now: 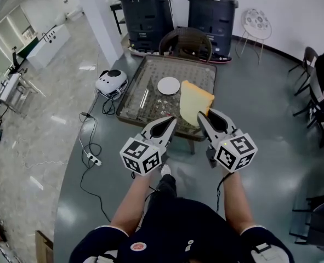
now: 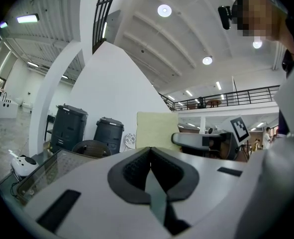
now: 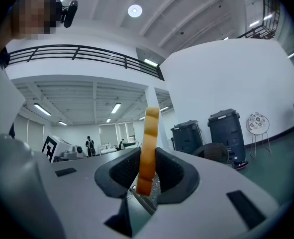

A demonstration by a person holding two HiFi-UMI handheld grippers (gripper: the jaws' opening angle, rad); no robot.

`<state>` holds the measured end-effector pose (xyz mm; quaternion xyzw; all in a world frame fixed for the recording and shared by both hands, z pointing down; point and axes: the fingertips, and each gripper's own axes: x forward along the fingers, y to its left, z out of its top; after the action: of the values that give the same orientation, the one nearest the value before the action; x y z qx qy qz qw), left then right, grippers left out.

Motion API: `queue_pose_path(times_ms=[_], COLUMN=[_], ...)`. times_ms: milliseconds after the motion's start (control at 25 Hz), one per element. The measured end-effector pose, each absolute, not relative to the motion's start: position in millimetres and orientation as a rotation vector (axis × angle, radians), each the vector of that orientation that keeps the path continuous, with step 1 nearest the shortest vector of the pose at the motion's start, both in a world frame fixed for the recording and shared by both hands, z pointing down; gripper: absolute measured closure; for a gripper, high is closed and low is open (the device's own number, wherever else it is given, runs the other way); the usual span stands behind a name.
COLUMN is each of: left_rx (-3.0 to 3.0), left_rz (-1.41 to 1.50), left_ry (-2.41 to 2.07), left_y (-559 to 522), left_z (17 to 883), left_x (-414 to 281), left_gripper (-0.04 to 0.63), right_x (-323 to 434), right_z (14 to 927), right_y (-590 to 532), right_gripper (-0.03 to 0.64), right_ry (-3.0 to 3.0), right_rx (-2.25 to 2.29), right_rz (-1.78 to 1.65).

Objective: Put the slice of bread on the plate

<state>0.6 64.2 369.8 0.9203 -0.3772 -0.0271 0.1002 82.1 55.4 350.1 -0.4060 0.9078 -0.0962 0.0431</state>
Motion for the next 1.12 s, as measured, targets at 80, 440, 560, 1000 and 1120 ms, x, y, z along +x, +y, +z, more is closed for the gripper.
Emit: queue_pose_path(times_ms=[80,440,560,1000,1120], left_rx=[2.717,2.737,2.739,2.738,2.73], left_rz=[-0.082,-0.081,-0.115,-0.109,-0.096], left_ry=[-1.104,-1.042,-1.029,-0.956,-0.96], left_y=[45,-51,-79,-137,-146], left_z=[370,371,364,364,367], left_x=[-6,-41,-53,-69,-69], left_gripper=[0.589,0.589,0.589,0.589,0.589], right_x=[76,36,25,8,6], right_z=[352,360,358,352,355], right_y=[36,-57,-83,-138,-148], right_gripper=[0.525,0.525,0.523,0.523,0.523], right_ry=[2.78,2.791,2.787,2.773,2.777], right_rx=[-1.251,-1.295,-1.313,-1.347,-1.336], right_rz=[-0.309,-0.367,-0.383,-0.39,-0.401])
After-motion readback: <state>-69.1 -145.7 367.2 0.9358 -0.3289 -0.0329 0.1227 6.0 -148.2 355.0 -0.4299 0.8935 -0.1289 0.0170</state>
